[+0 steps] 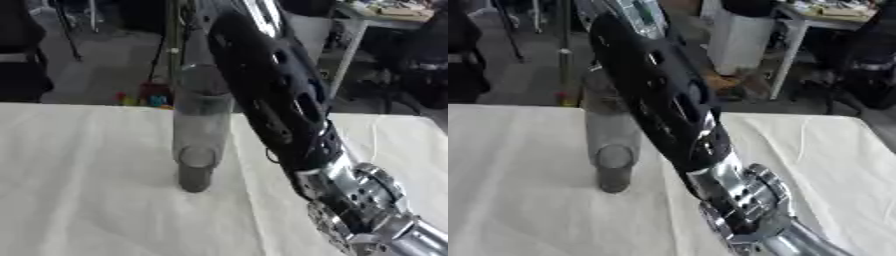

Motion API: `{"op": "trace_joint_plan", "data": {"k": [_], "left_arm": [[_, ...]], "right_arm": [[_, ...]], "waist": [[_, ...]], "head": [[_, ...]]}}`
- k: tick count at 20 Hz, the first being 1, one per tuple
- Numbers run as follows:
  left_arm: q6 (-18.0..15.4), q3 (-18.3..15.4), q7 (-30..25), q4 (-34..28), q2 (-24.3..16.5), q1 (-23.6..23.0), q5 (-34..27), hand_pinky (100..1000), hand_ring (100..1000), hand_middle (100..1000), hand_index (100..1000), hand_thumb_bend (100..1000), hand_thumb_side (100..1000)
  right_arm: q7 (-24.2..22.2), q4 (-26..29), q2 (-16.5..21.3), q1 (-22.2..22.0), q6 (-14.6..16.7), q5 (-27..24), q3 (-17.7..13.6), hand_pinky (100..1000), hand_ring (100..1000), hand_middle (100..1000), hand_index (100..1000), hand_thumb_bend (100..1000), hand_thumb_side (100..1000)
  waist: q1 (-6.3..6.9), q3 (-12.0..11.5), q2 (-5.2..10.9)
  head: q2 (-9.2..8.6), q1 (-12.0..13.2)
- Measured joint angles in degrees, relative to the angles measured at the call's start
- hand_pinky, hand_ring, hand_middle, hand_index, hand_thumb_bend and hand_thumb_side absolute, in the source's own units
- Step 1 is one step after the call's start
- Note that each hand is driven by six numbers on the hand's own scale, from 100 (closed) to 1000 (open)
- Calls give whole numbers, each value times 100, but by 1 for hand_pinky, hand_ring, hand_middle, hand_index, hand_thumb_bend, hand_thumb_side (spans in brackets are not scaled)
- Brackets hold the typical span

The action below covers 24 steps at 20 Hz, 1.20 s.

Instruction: Arrange flowers into the vase.

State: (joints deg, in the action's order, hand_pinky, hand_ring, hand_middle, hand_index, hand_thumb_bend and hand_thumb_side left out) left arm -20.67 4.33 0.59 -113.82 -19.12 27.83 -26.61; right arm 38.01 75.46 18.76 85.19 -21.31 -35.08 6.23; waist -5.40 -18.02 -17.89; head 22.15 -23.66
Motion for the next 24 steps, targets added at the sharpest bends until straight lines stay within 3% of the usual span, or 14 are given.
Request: {"op": "trace_joint_plan", "data": {"k": [9,15,17,21,24], "left_arm": [[28,1,4,0,34,50,-2,845,798,860,913,100,846],[33,22,-3,0,57,75,2,846,798,861,913,100,847],[34,34,-11,0,59,92,11,846,798,862,913,100,848],[31,45,-29,0,106,94,60,847,798,863,913,100,849],[35,70,-40,0,131,103,92,848,798,863,913,100,849]], "right_arm": [[413,400,-136,-290,163,-463,-166,217,100,100,1000,100,100],[317,709,-132,-446,349,-463,-118,234,100,100,1000,100,100],[104,757,-90,-448,595,-244,-54,227,100,100,1000,100,100],[-555,771,0,-454,1442,322,32,206,100,100,1000,100,100],[-911,773,15,-454,1988,435,55,199,100,100,1000,100,100]], "waist": [[-6,-29,-6],[-5,-21,-117],[-5,-11,-144],[-5,1,-229],[-3,-6,-262]], "head": [[1,-11],[-10,-16],[-15,-15],[-100,-17],[-165,-44]]}}
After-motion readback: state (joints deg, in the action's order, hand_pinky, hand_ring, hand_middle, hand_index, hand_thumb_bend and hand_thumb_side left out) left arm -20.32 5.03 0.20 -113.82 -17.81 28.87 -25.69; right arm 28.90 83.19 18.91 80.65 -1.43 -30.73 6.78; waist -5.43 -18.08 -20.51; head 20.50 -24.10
